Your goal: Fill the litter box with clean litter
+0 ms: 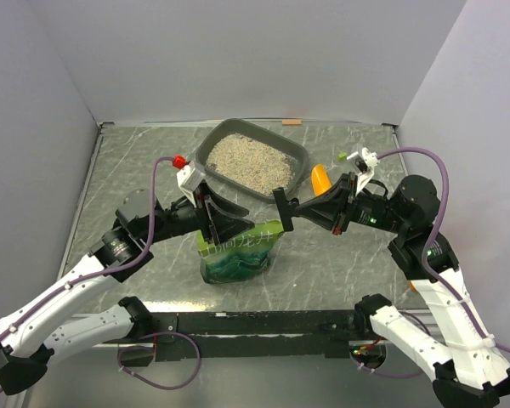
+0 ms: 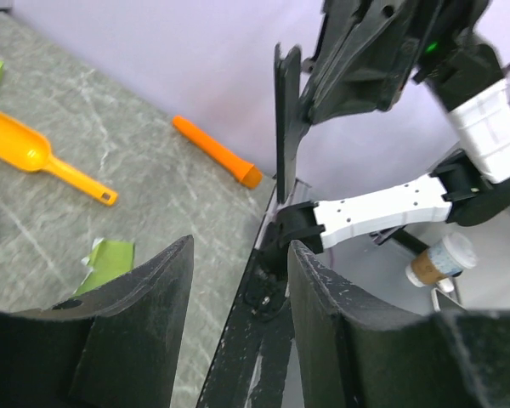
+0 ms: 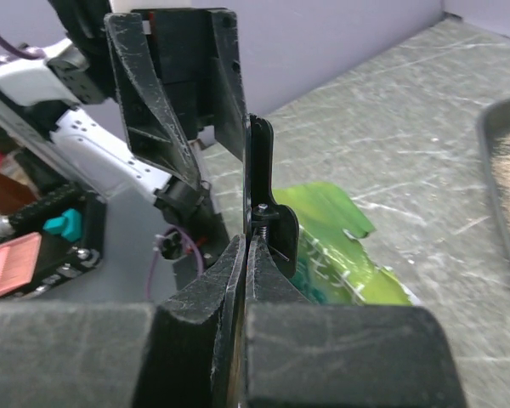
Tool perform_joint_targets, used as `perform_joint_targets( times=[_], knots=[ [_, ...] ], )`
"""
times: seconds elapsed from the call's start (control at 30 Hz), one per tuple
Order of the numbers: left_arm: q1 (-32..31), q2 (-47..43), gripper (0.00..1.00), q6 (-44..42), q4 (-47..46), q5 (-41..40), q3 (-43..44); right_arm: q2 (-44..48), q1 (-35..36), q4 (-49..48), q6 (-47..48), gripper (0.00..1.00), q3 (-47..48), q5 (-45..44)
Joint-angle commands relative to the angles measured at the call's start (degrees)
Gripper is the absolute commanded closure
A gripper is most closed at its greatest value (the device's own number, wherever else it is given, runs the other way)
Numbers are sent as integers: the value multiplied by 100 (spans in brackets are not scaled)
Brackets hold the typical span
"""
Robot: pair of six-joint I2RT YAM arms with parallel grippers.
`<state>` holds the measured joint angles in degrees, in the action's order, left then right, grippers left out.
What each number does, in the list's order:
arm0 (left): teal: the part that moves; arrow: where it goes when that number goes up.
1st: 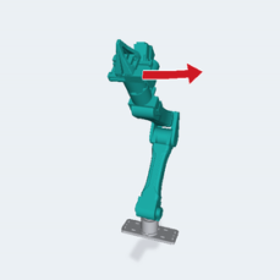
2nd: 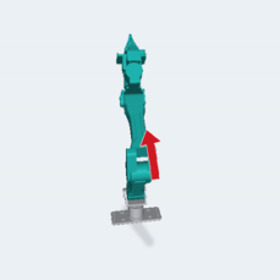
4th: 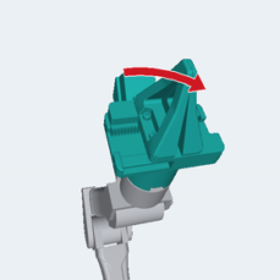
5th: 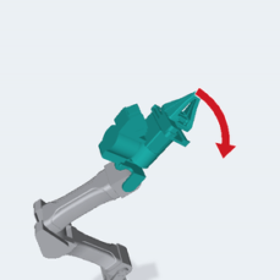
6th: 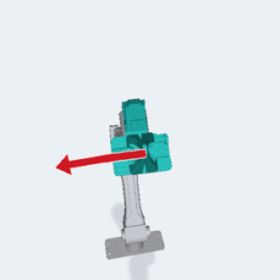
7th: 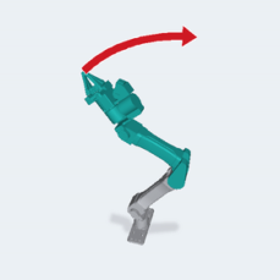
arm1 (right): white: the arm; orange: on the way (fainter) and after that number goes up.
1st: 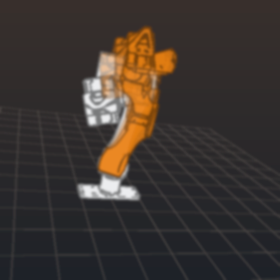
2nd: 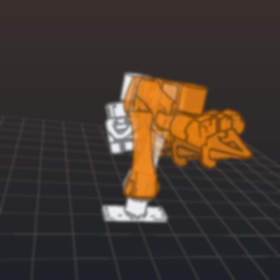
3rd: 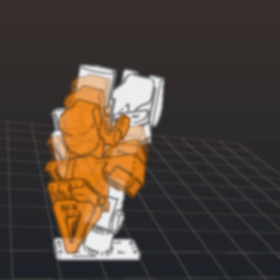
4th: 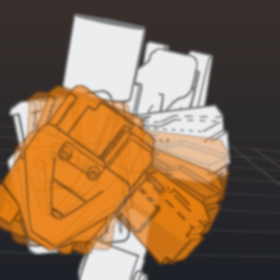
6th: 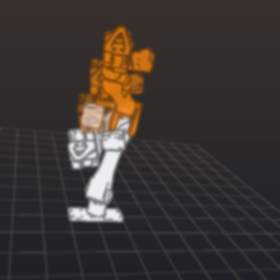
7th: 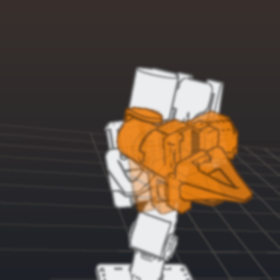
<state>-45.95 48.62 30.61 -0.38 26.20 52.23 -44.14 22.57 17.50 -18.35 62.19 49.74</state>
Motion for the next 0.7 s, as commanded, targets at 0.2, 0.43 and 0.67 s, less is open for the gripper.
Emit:
perform_joint_targets(
  times=[0.2,0.43,0.67],
  knots=[
    [-1,77,48,322,-999,333,-37,-323,625,-651,-406,100,12,-60],
    [-1,86,48,358,-1104,342,-72,-508,1188,-695,-362,100,56,-368],
    [-10,42,50,288,-1069,255,-72,-613,1364,-695,-362,100,117,-395]
  ],
)
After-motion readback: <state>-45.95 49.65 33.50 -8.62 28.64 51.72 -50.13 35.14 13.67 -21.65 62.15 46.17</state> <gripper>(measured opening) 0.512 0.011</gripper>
